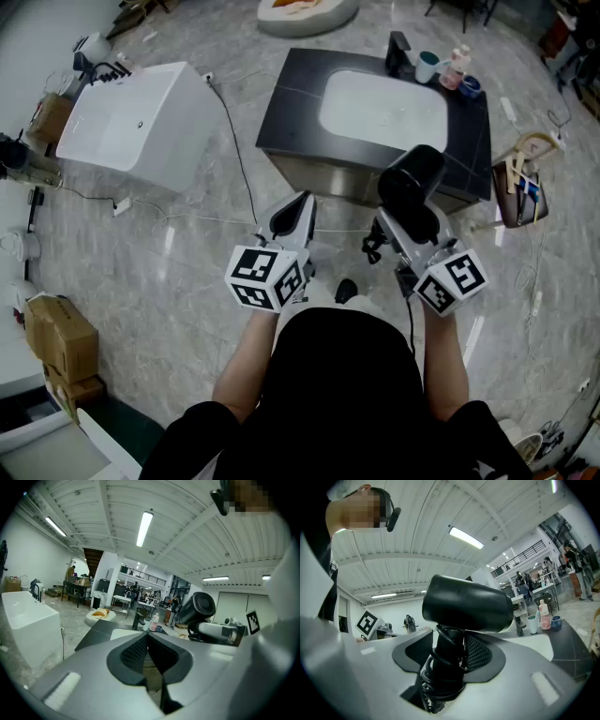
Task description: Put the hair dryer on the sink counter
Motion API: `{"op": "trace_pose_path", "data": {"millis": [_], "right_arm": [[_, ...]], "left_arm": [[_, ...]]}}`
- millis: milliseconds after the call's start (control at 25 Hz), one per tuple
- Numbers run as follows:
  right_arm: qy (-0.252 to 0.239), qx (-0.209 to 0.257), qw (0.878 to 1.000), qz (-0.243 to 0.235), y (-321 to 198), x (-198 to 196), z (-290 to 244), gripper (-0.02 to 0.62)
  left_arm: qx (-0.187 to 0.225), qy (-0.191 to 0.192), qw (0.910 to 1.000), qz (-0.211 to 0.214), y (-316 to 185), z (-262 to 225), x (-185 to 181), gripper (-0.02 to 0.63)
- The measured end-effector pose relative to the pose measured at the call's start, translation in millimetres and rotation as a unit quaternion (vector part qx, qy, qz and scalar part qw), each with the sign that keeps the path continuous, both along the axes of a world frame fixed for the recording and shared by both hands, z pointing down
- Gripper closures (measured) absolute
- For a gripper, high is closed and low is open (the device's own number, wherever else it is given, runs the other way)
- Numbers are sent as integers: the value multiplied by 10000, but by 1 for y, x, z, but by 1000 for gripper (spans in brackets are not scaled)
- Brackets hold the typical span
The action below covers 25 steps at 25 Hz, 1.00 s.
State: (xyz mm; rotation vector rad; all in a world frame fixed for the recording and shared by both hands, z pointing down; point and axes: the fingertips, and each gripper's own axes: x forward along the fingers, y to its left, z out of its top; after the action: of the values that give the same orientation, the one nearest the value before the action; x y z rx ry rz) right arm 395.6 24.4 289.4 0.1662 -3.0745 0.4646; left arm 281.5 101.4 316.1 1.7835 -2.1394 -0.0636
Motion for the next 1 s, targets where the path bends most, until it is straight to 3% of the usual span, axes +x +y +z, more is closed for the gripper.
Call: {"op": "trace_pose_path", "data": {"millis": [440, 640, 880, 1000], "right_arm": [[-14, 4, 10000, -26, 0, 8, 8, 379], [-32, 22, 10000, -14, 32, 12, 2, 377], [-90, -6, 10000, -10, 32, 4, -3, 377], [-124, -82, 9999, -1, 54, -8, -9, 376]], "left_arm": [[-56, 35, 10000, 6, 1, 14, 14, 607], [-28, 60, 9999, 109, 29, 6, 19, 607], [10, 87, 9998, 185, 27, 6, 13, 607], [42, 77, 9997, 211, 49, 2, -1, 607]]}}
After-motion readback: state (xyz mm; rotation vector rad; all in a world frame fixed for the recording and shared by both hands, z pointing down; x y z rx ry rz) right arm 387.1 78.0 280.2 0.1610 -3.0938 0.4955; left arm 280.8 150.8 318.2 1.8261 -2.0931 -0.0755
